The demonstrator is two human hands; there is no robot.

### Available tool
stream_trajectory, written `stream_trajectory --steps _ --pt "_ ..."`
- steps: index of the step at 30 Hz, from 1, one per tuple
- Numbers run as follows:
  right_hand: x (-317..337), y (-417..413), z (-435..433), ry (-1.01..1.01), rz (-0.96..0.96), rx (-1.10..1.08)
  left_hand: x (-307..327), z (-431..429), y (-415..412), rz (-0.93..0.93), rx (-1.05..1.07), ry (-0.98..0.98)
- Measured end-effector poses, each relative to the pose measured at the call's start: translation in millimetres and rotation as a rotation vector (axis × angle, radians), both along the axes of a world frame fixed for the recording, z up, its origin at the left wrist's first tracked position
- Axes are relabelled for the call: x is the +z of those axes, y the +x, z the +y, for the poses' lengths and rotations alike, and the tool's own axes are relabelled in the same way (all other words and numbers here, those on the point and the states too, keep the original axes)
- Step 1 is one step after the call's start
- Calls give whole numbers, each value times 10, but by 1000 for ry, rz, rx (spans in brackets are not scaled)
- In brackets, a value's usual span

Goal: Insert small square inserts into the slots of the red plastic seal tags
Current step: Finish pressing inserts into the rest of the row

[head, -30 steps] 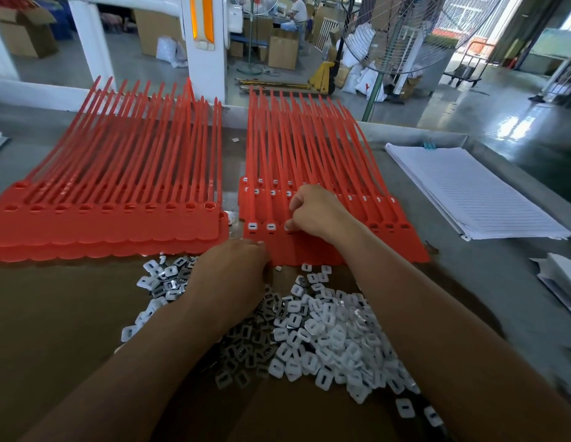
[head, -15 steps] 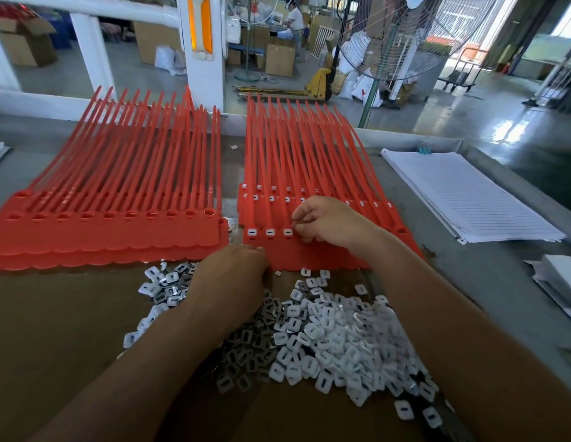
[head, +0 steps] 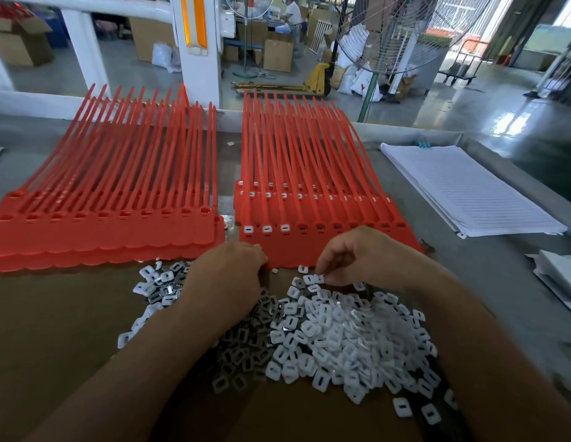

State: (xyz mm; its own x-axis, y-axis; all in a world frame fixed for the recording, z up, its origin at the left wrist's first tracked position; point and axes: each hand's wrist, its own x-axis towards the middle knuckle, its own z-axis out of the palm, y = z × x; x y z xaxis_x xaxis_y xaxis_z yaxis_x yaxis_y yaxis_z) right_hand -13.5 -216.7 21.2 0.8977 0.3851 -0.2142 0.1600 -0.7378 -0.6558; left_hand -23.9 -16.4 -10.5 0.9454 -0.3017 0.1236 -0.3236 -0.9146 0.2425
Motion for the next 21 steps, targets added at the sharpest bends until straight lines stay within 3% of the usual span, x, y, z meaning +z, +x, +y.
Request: stream_trajectory --steps 4,21 --pt "-18 -10 49 8 69 72 15 -3 -13 6 6 -8" --pt "-33 -22 89 -49 47 93 6 -9 3 -4 -6 -4"
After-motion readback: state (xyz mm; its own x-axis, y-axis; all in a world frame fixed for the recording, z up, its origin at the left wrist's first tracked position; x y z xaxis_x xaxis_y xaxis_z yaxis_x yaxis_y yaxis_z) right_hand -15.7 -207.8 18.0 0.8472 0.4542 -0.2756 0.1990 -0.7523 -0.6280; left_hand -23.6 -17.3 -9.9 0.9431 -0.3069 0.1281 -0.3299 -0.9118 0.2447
